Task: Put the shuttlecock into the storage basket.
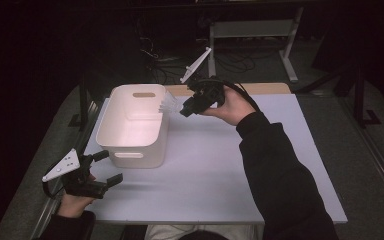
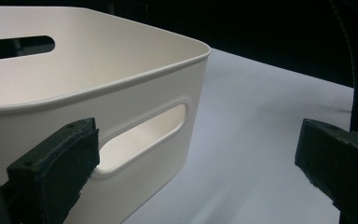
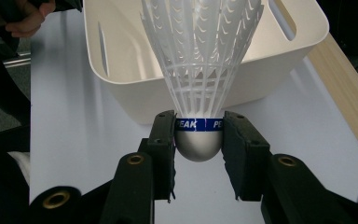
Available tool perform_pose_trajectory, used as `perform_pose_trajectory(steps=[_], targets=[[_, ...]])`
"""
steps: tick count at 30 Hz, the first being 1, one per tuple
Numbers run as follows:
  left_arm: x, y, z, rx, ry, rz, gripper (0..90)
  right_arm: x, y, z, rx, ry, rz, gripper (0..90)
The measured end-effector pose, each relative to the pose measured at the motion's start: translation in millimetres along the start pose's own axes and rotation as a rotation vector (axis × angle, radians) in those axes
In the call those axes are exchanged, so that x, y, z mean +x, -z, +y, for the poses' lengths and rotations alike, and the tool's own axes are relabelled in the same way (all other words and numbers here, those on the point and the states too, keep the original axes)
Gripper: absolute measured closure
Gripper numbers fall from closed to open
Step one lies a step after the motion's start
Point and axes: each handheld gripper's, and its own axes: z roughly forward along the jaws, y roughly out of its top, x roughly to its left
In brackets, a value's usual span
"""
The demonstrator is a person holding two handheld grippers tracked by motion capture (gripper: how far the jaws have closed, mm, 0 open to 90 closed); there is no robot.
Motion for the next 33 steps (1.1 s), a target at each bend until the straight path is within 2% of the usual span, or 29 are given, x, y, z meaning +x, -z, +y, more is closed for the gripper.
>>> perform_pose_trajectory(steps=[12,33], targets=[[0.2,0.2,0.1,0.001,-0.002,-0.001,0.0,0.5,-4.0,11.8,-0.001,0.01,0.007,64.4],[-0.1,1.5,0.0,-0.005,-0.001,-0.001,0.0,2.9,-21.0,38.0,-0.002,0.043,0.028,64.4]])
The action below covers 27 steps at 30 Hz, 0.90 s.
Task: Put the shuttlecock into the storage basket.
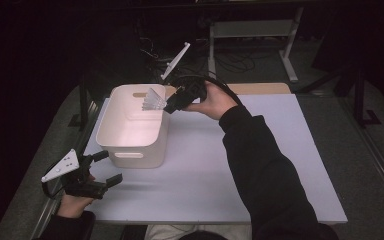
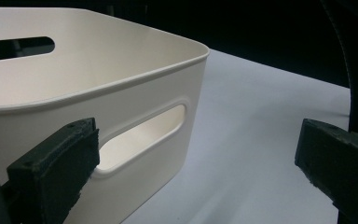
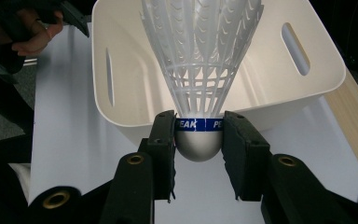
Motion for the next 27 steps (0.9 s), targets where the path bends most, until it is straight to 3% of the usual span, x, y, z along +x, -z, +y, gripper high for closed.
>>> perform_pose_trajectory(steps=[13,27], targets=[[-0.2,0.4,0.0,-0.003,0.002,-0.001,0.0,2.6,-15.4,16.2,0.0,0.02,0.026,64.4],[-0.5,1.0,-0.1,-0.003,0.002,-0.002,0.0,2.0,-36.8,22.0,0.008,0.031,0.058,64.4]])
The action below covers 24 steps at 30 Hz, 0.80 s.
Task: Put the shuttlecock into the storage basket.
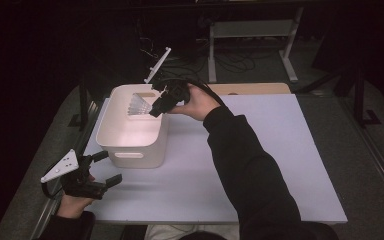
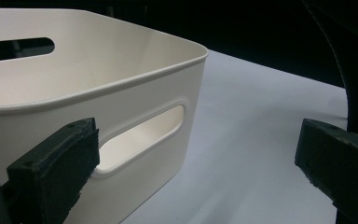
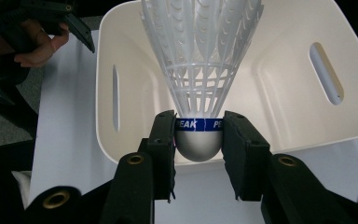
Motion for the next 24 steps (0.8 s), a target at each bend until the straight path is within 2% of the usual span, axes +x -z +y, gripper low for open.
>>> perform_pose_trajectory(steps=[13,24], targets=[[-0.6,1.1,-0.3,-0.004,0.002,0.004,0.0,-2.4,-25.8,1.6,0.011,0.002,0.037,64.4],[-0.4,1.7,-0.2,-0.005,-0.001,0.003,0.0,-8.8,-38.7,-5.6,0.021,-0.026,0.057,64.4]])
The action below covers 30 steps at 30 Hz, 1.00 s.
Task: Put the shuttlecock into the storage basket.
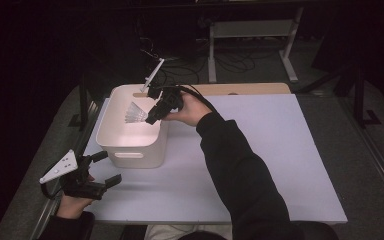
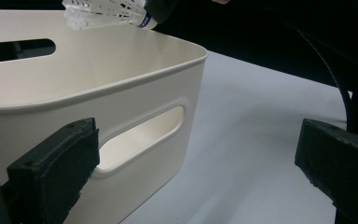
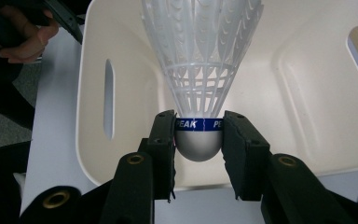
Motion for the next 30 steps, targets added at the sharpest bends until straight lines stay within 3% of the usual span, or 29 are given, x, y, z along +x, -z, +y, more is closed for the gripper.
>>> perform_pose_trajectory(steps=[17,30], targets=[[-0.2,0.1,-0.1,-0.002,0.001,-0.002,0.0,-1.4,-22.2,-6.0,0.035,-0.007,0.027,64.4],[-0.2,-0.1,-0.1,-0.001,0.003,-0.004,0.0,1.1,-27.3,-4.1,0.045,-0.003,0.045,62.7]])
